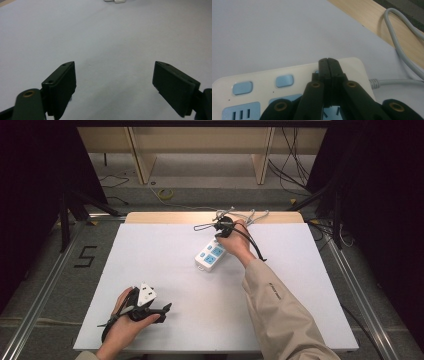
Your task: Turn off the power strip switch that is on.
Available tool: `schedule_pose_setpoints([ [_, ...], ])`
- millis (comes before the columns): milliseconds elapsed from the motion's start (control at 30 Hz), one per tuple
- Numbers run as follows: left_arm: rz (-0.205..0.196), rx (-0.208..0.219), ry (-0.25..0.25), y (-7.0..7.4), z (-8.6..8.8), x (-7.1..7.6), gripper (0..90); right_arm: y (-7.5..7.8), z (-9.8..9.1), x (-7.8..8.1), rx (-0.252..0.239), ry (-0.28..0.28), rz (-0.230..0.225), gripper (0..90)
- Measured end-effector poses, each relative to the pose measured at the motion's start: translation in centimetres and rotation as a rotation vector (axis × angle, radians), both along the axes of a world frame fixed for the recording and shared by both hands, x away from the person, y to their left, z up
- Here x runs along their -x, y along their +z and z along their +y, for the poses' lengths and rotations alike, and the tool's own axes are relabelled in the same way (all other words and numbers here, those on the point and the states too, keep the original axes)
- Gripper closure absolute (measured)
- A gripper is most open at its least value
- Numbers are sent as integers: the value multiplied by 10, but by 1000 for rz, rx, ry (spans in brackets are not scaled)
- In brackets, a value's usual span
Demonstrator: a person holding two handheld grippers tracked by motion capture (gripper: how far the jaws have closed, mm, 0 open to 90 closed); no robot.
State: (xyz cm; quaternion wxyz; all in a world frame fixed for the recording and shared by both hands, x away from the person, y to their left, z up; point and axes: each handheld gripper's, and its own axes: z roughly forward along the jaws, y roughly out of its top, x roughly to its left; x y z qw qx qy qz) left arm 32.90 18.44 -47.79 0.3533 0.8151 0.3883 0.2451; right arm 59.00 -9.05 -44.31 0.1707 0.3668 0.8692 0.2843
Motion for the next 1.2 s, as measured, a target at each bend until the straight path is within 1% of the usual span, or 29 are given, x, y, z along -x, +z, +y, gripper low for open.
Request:
schedule_pose_setpoints([
  [133, 2, 0, -1, 0, 0, 0, 188, -3, 4, -1, -3, -1, 5, 900],
  [500, 0, -1, -2, 0, 0, 0, 188, -6, 4, -4, -11, -14, 10, 900],
  [567, 0, 0, -2, 0, 0, 0, 188, -7, 5, -4, -5, -12, 16, 900],
  [633, 0, 0, -2, 0, 0, 0, 188, -7, 5, -4, -4, -9, 10, 900],
  [800, 0, 0, -2, 0, 0, 0, 188, -7, 7, -4, 21, 2, 6, 900],
  [900, 0, -1, -1, 0, 0, 0, 188, -7, 9, -3, 31, -4, -6, 900],
  [967, 2, -3, -2, 0, 0, 0, 188, -7, 10, -3, 42, -8, -3, 900],
  [1167, 3, -7, -6, 0, 0, -1, 188, -7, 11, -4, 42, -7, -3, 900],
  [1200, 3, -7, -6, 0, 0, 0, 188, -7, 11, -4, 48, -6, -2, 900],
])
